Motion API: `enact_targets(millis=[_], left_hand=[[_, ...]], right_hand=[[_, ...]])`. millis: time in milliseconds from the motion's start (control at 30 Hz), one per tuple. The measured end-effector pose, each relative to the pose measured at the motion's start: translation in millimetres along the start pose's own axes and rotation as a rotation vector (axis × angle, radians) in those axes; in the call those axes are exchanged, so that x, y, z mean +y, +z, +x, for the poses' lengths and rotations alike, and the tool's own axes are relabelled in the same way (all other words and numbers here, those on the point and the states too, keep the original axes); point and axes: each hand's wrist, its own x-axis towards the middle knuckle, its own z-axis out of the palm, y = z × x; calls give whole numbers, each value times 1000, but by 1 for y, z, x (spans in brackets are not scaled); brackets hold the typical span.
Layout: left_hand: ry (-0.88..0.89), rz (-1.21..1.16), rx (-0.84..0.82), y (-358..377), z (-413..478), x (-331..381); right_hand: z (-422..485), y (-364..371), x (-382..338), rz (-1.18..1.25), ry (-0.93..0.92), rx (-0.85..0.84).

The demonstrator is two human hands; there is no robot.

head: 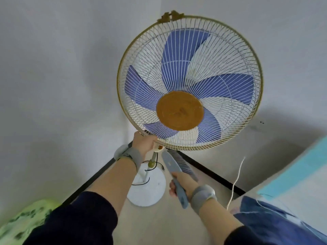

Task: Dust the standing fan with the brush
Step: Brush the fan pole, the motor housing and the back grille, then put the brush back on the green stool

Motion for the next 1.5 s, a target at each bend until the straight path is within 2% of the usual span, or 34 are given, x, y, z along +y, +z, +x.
enact_targets(millis=[100, 200, 433, 633, 767, 867, 933, 1033, 1100, 1167, 1233, 1300, 1333, 1400, 1500], left_hand=[[39, 90, 1, -15, -24, -2], [113, 359, 20, -36, -46, -10], [64, 532, 275, -112, -111, -57], [-20, 483, 465, -204, -140, -97], [-73, 439, 519, -259, -155, -117], [-94, 433, 594, -317, -161, -137], [-112, 414, 644, -350, -159, -153], [-138, 387, 703, -382, -157, -179], [-139, 382, 740, -399, -149, -199], [-135, 381, 772, -416, -136, -222], [-134, 382, 785, -427, -119, -248], [-137, 396, 793, -434, -104, -272], [-127, 401, 802, -437, -93, -287], [-110, 410, 827, -442, -71, -322], [-78, 446, 855, -451, -38, -366]], right_hand=[[-12, 5, 11, -129, 26, -76], [-19, 14, 21, -256, 21, -153], [-44, 71, 61, -478, -1, -299], [-63, 153, 97, -626, -61, -420], [-67, 202, 121, -671, -76, -434], [-59, 250, 151, -825, -200, -417], [-47, 273, 168, -840, -255, -447], [-30, 297, 195, -762, -251, -588], [-14, 311, 215, -681, -190, -713], [9, 327, 233, -670, -144, -765], [39, 343, 251, -798, -196, -661], [70, 352, 264, -990, -393, -471], [85, 356, 271, -1053, -499, -427], [120, 360, 294, -1106, -615, -447], [171, 367, 320, -1086, -635, -515]])
